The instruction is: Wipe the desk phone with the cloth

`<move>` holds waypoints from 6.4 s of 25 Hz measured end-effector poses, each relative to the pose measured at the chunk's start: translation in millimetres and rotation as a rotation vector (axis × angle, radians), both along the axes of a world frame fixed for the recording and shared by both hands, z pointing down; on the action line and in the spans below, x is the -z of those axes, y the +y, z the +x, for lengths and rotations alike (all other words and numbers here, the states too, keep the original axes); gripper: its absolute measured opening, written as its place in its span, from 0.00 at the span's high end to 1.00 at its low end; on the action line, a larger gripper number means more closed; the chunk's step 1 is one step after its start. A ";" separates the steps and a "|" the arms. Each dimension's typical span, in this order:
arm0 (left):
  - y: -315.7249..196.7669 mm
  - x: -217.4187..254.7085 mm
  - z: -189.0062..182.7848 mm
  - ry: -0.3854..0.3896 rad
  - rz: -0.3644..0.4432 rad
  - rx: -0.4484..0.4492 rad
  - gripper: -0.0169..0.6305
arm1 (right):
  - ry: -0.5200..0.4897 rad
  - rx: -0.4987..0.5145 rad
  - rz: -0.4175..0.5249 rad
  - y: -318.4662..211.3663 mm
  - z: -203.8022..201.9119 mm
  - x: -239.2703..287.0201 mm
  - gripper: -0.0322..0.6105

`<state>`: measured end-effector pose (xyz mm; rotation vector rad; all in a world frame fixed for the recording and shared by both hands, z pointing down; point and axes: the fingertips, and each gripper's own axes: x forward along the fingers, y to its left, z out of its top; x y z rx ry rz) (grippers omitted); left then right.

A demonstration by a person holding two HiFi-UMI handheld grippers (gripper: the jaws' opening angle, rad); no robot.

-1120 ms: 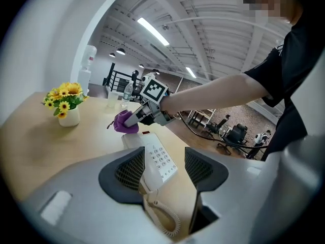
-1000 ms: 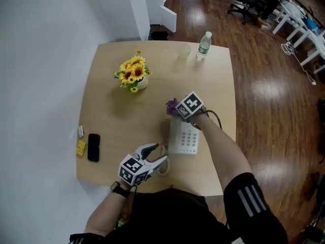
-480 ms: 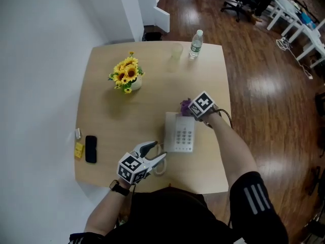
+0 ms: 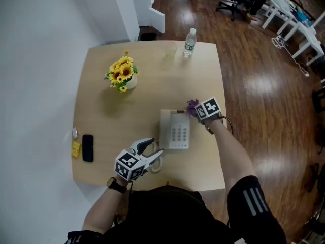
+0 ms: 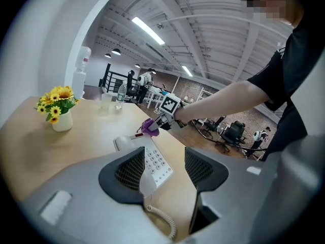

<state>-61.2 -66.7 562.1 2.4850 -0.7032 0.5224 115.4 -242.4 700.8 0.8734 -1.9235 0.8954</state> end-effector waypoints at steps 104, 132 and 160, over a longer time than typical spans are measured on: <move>7.0 -6.5 -8.6 0.017 -0.004 0.022 0.60 | -0.036 0.294 0.220 159.4 -86.4 1.1 0.75; 1.6 -7.0 -8.3 0.015 -0.016 0.035 0.60 | 0.113 0.489 0.290 189.2 -117.2 -27.1 0.75; 19.6 5.2 16.4 0.010 0.027 -0.003 0.60 | 0.252 0.526 0.198 221.3 -51.5 -41.5 0.75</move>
